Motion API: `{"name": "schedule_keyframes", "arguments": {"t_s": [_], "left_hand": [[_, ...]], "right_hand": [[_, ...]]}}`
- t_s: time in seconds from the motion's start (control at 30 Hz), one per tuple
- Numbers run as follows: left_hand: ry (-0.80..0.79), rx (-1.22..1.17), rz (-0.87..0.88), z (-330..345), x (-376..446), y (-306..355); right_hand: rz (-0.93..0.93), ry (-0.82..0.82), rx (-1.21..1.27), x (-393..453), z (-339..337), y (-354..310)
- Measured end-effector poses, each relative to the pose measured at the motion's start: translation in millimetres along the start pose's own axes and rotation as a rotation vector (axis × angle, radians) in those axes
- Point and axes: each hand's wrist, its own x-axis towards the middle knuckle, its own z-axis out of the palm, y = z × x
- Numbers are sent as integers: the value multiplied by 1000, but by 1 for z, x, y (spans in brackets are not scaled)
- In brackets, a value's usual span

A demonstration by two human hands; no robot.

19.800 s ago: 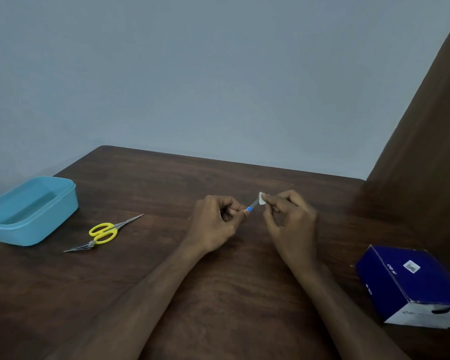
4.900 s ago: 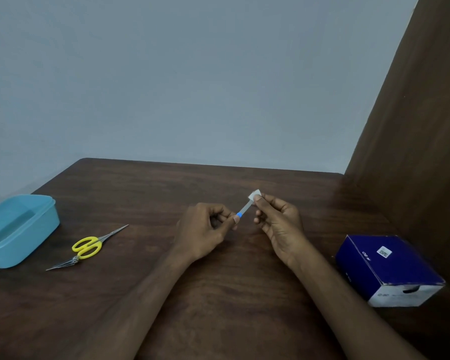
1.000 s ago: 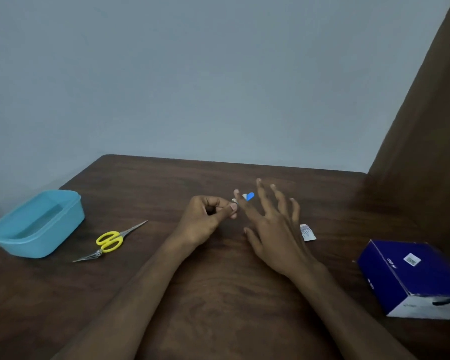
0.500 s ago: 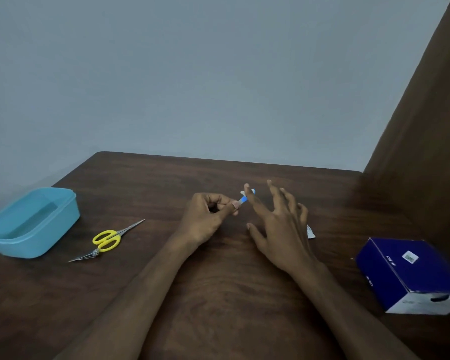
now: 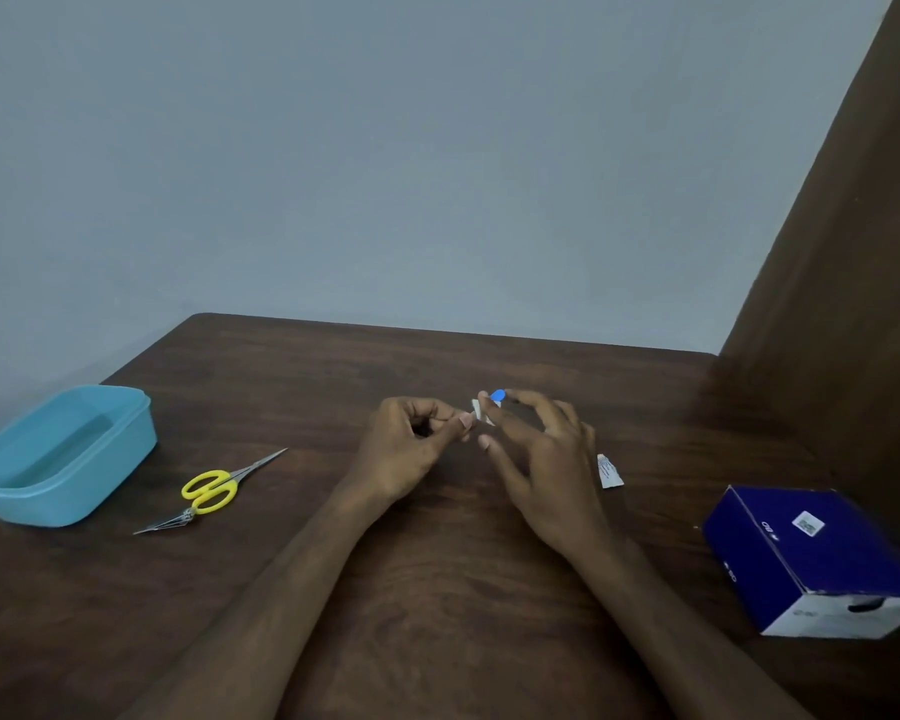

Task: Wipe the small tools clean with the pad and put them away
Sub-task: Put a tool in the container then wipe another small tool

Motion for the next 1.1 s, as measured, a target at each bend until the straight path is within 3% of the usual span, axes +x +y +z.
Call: {"name": "schedule_keyframes", "arguments": {"t_s": [0.13, 0.47, 0.63, 0.8, 0.97, 1.1], "left_hand": [[-55, 83, 52, 2, -1, -3], [-76, 150, 149, 5, -4, 2], [-79, 186, 140, 5, -4, 3], [-103, 183, 152, 5, -7, 5], [-67, 241, 176, 5, -6, 5], [15, 353, 281, 8, -9, 4]], "right_hand": [[242, 83, 439, 4, -3, 1], [628, 27, 1013, 11, -2, 6], [564, -27, 941, 9, 0, 7], [619, 39, 1025, 10, 3, 11], [573, -17, 982, 8, 0, 12], [593, 29, 1018, 8, -1, 10]]}}
